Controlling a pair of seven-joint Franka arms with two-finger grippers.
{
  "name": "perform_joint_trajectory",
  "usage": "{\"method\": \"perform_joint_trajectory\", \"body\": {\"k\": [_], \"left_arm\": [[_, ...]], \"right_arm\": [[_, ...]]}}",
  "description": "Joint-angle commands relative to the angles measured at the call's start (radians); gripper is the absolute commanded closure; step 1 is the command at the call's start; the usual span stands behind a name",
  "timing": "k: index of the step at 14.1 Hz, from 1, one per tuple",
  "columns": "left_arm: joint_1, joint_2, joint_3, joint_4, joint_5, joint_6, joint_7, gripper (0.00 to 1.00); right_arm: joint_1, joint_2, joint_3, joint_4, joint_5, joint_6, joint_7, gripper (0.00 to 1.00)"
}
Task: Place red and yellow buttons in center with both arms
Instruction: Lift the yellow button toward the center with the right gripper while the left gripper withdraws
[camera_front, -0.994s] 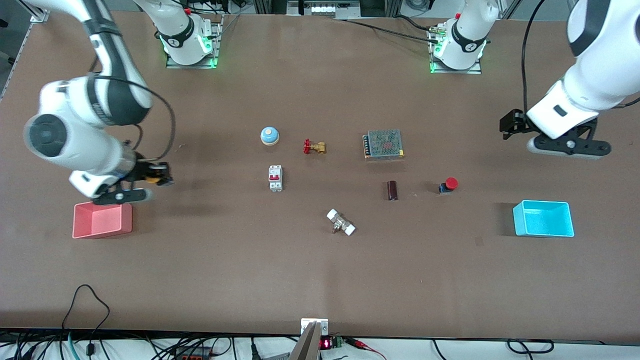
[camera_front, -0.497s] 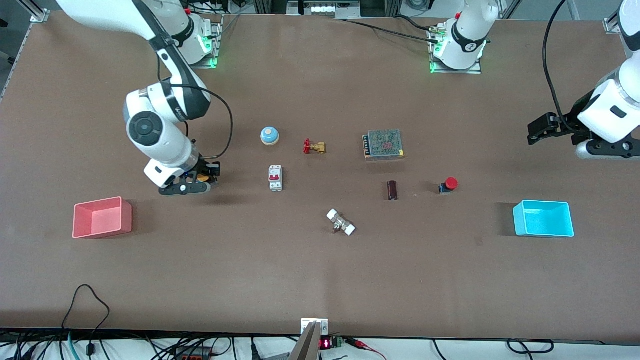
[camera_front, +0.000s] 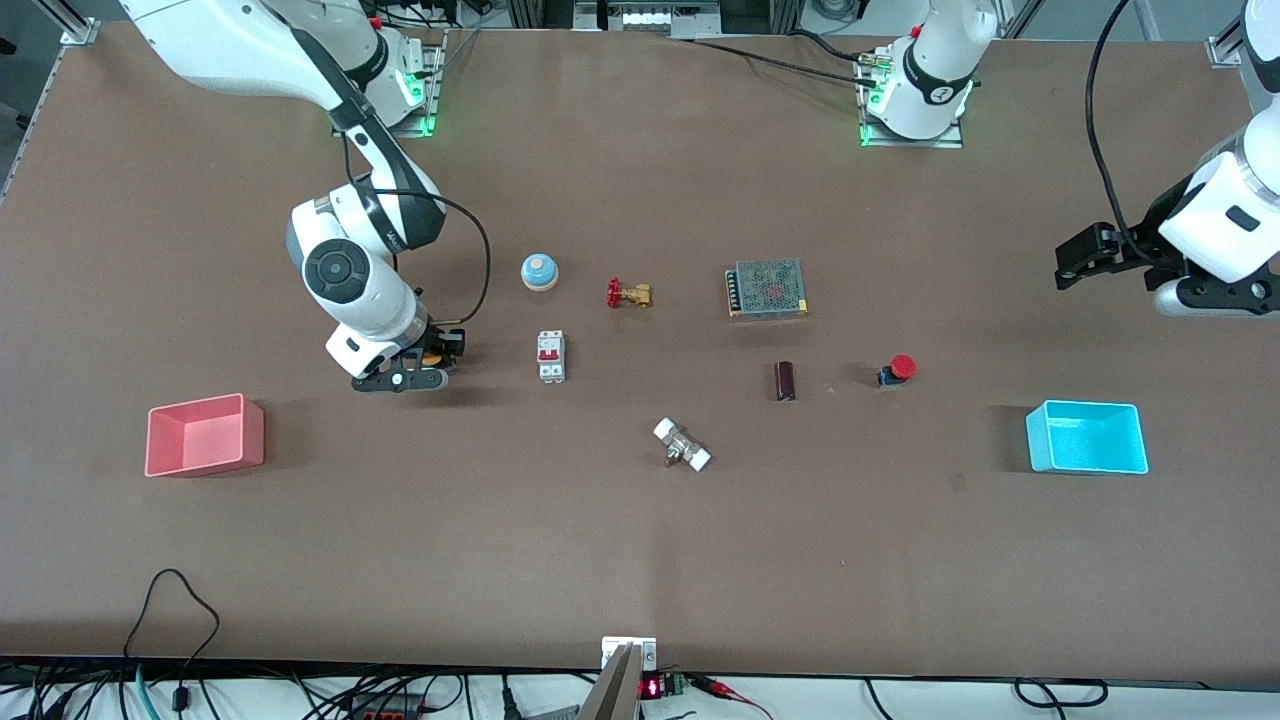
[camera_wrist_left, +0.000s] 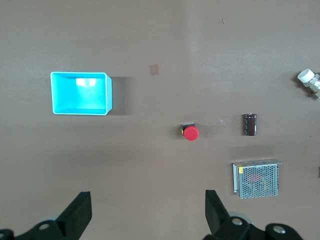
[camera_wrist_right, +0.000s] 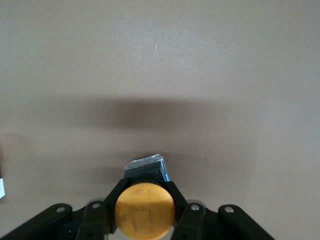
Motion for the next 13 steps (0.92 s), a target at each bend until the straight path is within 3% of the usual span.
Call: {"method": "perform_joint_trajectory", "body": {"k": [1, 4, 7, 8, 9, 11, 13], "left_arm": [[0.004, 0.000, -0.005, 0.020, -0.010, -0.023, 0.001, 0.00], [0.004, 0.000, -0.005, 0.020, -0.010, -0.023, 0.003, 0.00], [0.004, 0.000, -0.004, 0.022, -0.012, -0.031, 0.001, 0.00], [0.004, 0.002, -0.005, 0.022, -0.012, -0.031, 0.001, 0.00], [0.004, 0.000, -0.005, 0.022, -0.012, -0.032, 0.001, 0.00], [0.004, 0.002, -0.004, 0.022, -0.015, -0.032, 0.000, 0.00], [0.004, 0.002, -0.004, 0.022, -0.015, -0.032, -0.002, 0.00]], "right_arm": [[0.017, 0.011, -0.003, -0.016, -0.024, 0.034, 0.035, 0.86], [0.020, 0.018, -0.005, -0.015, -0.024, 0.035, 0.037, 0.83], [0.018, 0.018, -0.003, -0.013, -0.024, 0.035, 0.037, 0.63], [0.018, 0.018, -0.003, -0.013, -0.024, 0.035, 0.037, 0.49], [0.017, 0.018, -0.003, -0.013, -0.024, 0.035, 0.037, 0.41], [0.012, 0.015, -0.003, -0.007, -0.024, 0.031, 0.034, 0.00], [0.007, -0.003, -0.003, 0.013, -0.018, 0.024, 0.023, 0.00]]}}
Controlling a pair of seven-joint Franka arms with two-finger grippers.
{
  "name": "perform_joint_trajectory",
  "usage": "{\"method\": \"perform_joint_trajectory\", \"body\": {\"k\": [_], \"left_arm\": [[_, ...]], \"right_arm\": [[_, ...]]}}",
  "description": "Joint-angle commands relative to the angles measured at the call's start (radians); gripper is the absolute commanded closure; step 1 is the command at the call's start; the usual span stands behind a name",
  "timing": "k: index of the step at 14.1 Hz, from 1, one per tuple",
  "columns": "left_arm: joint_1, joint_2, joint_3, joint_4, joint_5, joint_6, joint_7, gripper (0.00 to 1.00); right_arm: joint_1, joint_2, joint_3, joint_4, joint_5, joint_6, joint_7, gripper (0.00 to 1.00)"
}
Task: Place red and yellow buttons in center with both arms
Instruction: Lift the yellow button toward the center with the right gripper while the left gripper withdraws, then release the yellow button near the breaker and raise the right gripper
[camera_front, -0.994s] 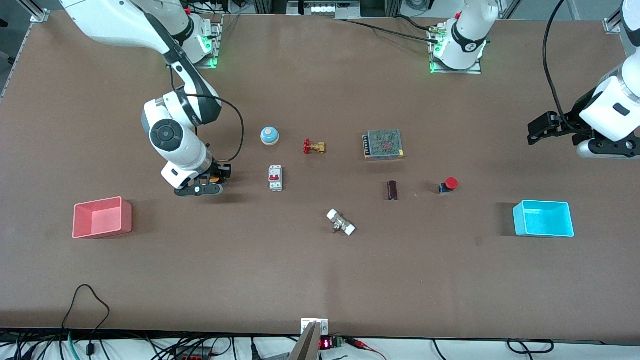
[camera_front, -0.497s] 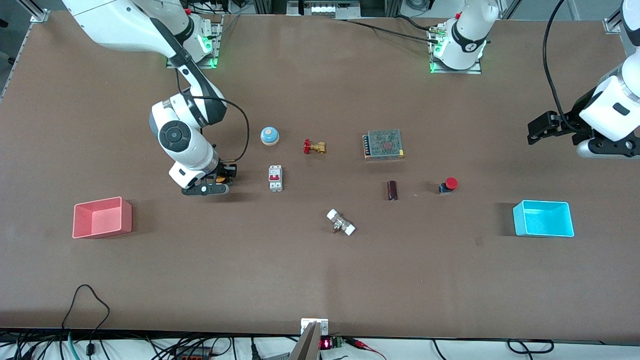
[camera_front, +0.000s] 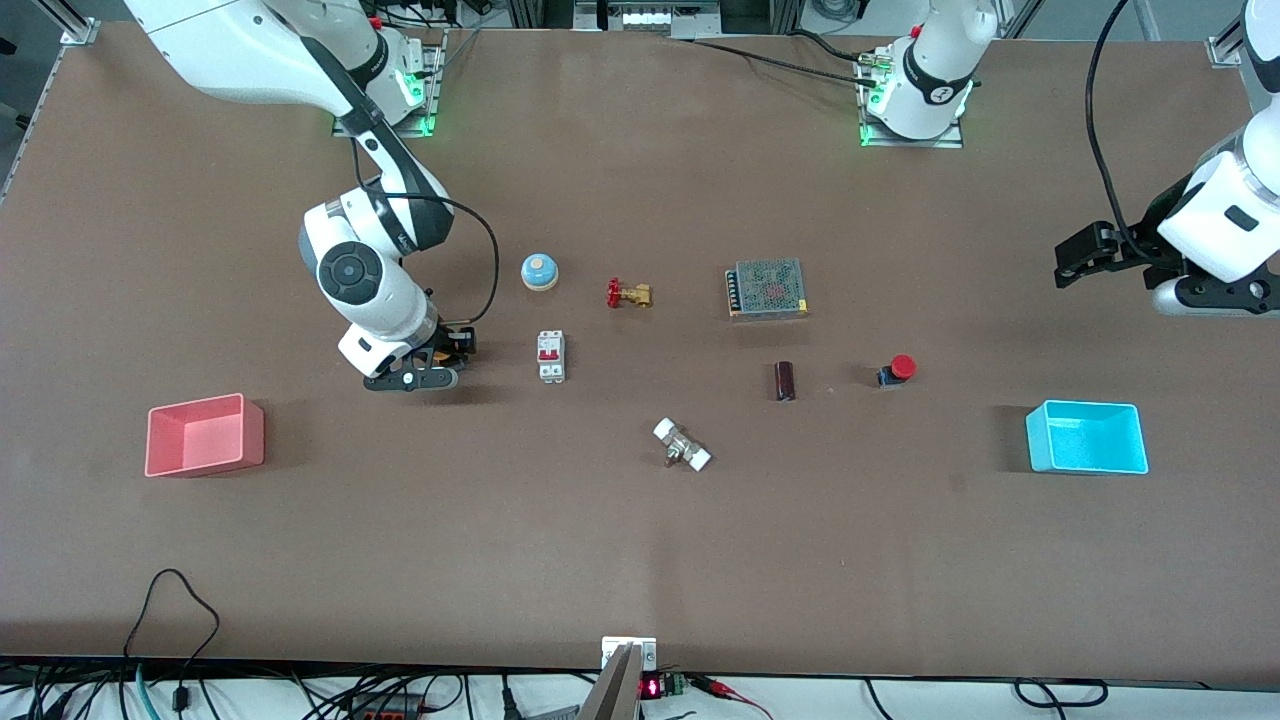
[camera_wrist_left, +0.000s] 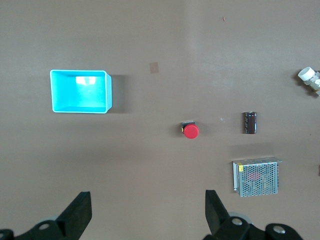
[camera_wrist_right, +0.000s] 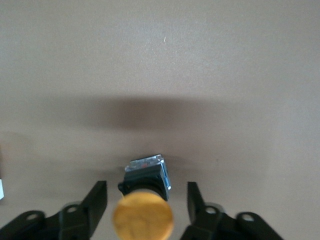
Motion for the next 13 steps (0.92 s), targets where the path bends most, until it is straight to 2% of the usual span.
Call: {"method": "perform_joint_trajectory", "body": {"k": [1, 4, 6, 9, 13], "left_arm": [[0.004, 0.000, -0.005, 0.021, -0.015, -0.024, -0.005, 0.00], [0.002, 0.002, -0.006, 0.021, -0.016, -0.024, -0.009, 0.00], [0.002, 0.002, -0.006, 0.021, -0.018, -0.024, -0.009, 0.00], [0.002, 0.000, -0.008, 0.021, -0.018, -0.025, -0.011, 0.00], [0.002, 0.000, -0.008, 0.021, -0.018, -0.033, -0.011, 0.00]], "right_arm": [[-0.011, -0.044, -0.001, 0.026, -0.009, -0.021, 0.011, 0.00], [-0.033, -0.102, 0.001, 0.148, -0.001, -0.200, -0.006, 0.00], [-0.052, -0.139, 0.002, 0.219, 0.014, -0.291, -0.093, 0.00], [-0.105, -0.188, -0.016, 0.321, 0.163, -0.444, -0.271, 0.00], [-0.109, -0.221, -0.188, 0.501, 0.227, -0.704, -0.486, 0.00]]}}
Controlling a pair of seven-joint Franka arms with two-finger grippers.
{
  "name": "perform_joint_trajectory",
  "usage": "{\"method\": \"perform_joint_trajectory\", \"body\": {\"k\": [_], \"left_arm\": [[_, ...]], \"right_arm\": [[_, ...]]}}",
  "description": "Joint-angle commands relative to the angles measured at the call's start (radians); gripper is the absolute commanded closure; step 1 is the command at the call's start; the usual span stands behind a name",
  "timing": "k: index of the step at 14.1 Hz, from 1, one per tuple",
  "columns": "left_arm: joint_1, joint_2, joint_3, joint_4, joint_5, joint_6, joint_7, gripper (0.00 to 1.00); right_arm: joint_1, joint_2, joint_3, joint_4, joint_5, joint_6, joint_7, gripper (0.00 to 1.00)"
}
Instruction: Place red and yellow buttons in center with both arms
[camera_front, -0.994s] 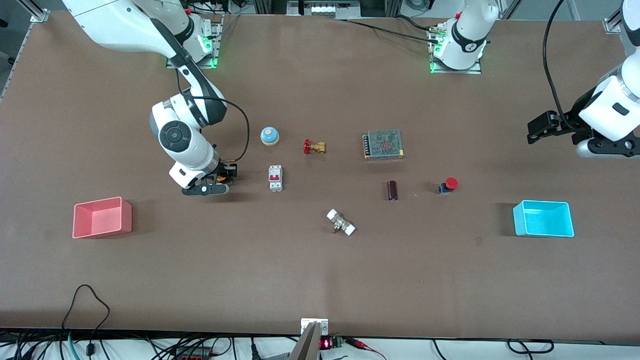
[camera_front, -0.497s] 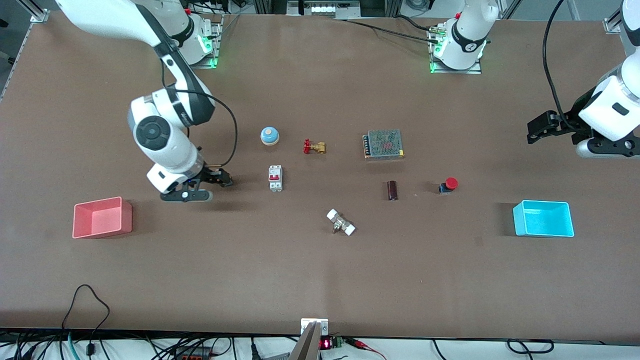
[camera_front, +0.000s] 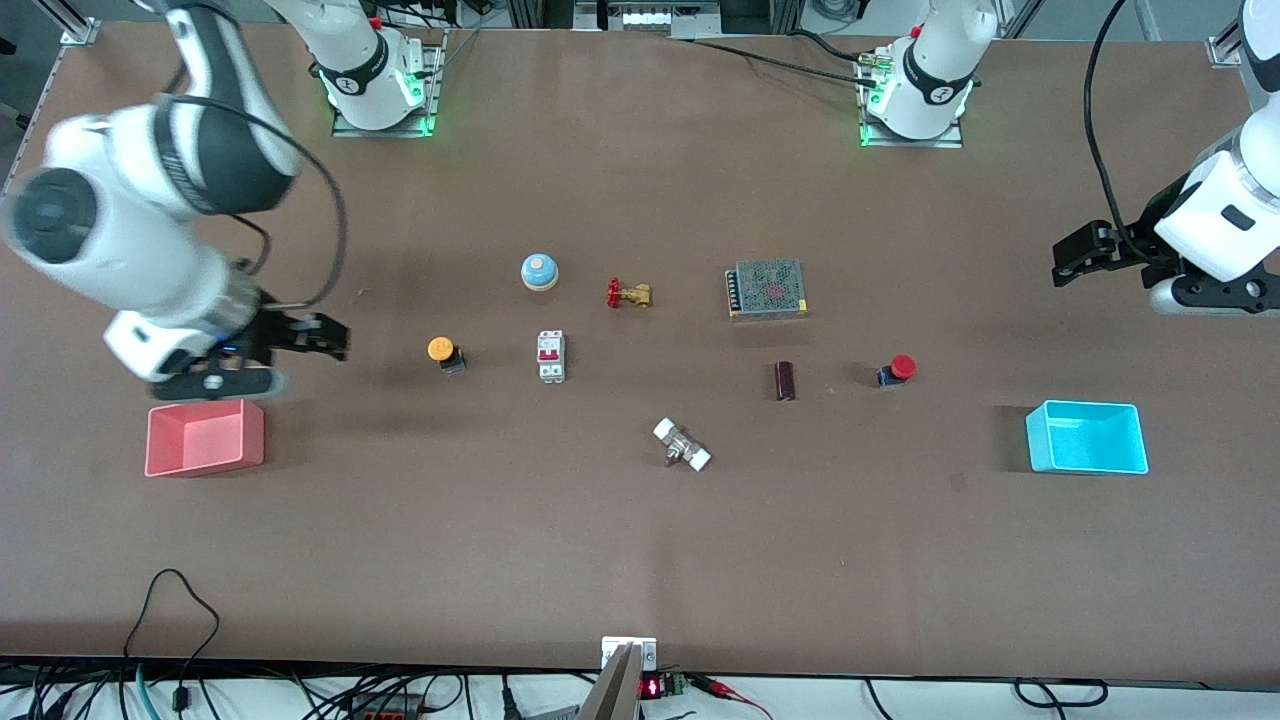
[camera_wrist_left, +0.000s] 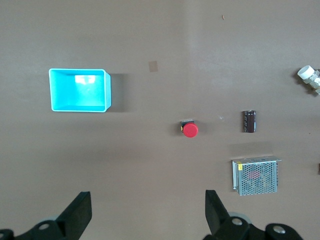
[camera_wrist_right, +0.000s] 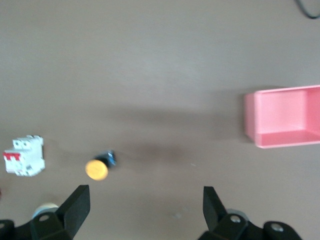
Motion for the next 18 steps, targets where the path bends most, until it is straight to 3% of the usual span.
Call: {"method": "perform_joint_trajectory", "body": {"k": [1, 3, 6, 18], "left_arm": [[0.003, 0.000, -0.004, 0.020, -0.018, -0.026, -0.008, 0.00], [0.003, 0.000, -0.004, 0.020, -0.018, -0.026, -0.008, 0.00], [0.003, 0.000, -0.004, 0.020, -0.018, -0.027, -0.008, 0.00], [0.003, -0.004, -0.006, 0.023, -0.013, -0.049, -0.010, 0.00]], "right_arm": [[-0.002, 0.000, -0.104, 0.137, 0.081, -0.158, -0.099, 0.00], [0.002, -0.038, -0.162, 0.165, 0.088, -0.205, -0.104, 0.00], [0.008, -0.095, -0.165, 0.159, 0.065, -0.323, -0.087, 0.00], [0.045, -0.131, -0.196, 0.113, 0.029, -0.321, -0.087, 0.00]]}}
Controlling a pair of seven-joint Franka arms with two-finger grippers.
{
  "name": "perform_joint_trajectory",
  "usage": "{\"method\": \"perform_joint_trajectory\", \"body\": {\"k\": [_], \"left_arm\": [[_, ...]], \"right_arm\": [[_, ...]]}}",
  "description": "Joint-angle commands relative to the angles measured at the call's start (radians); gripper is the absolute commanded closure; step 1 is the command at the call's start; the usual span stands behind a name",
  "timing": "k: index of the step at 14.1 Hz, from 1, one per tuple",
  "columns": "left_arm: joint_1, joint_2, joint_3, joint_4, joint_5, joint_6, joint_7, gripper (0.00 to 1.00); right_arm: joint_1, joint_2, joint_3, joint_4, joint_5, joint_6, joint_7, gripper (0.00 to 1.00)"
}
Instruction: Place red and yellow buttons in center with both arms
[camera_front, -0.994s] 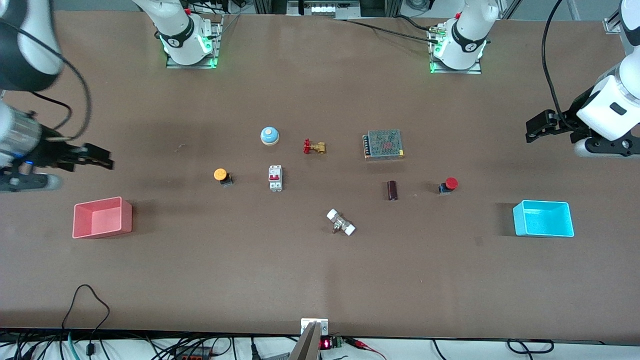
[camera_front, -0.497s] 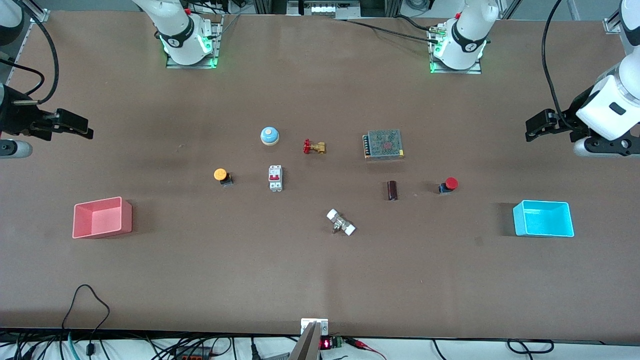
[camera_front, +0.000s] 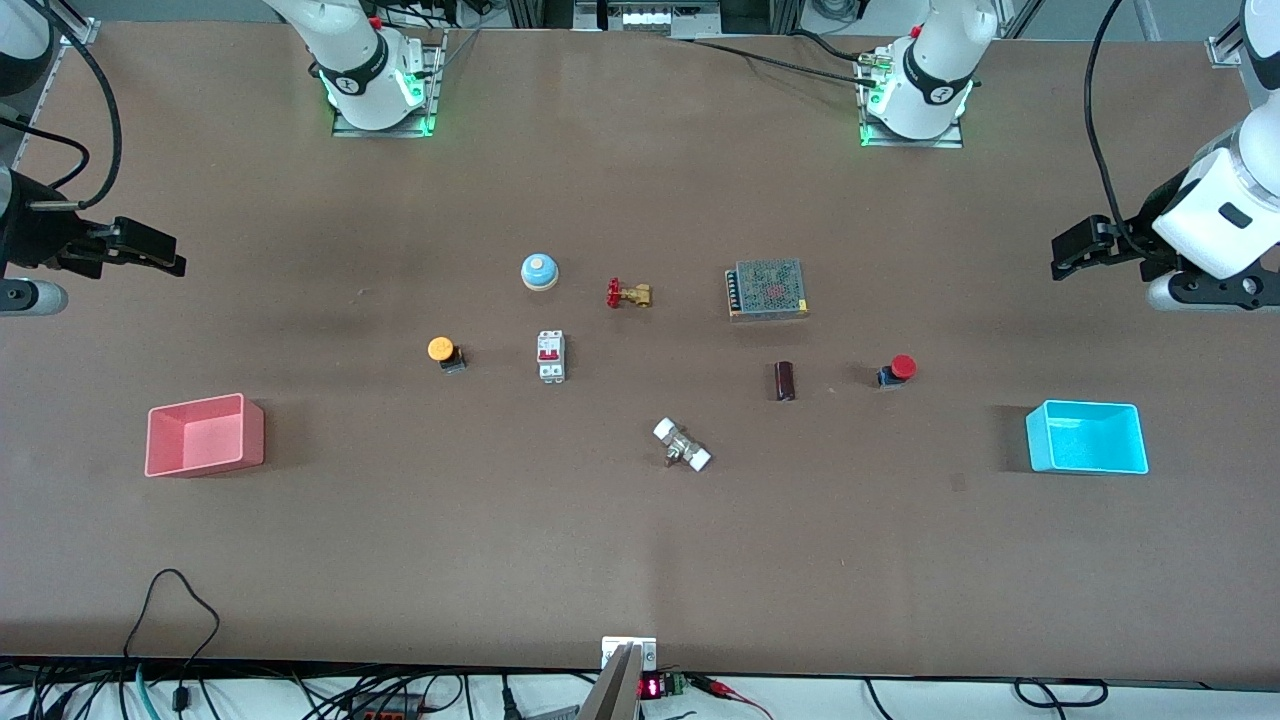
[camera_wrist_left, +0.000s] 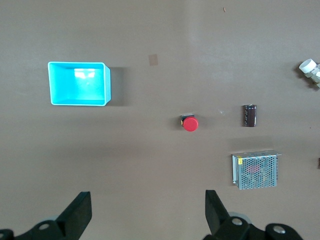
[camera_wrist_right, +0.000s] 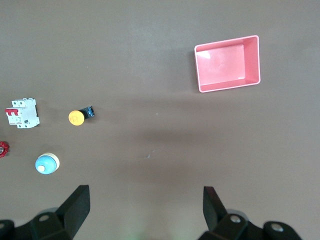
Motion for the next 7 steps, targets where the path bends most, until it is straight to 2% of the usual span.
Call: {"method": "perform_joint_trajectory", "body": {"k": [1, 7], "left_arm": [[0.003, -0.003, -0.005, 0.019, -0.014, -0.021, -0.006, 0.00], [-0.002, -0.003, -0.005, 0.019, -0.014, -0.021, -0.008, 0.00]], "right_arm": [[0.019, -0.023, -0.012, -0.032, -0.024, 0.015, 0.007, 0.00], [0.019, -0.021, -0.012, -0.033, -0.025, 0.015, 0.007, 0.00]]}}
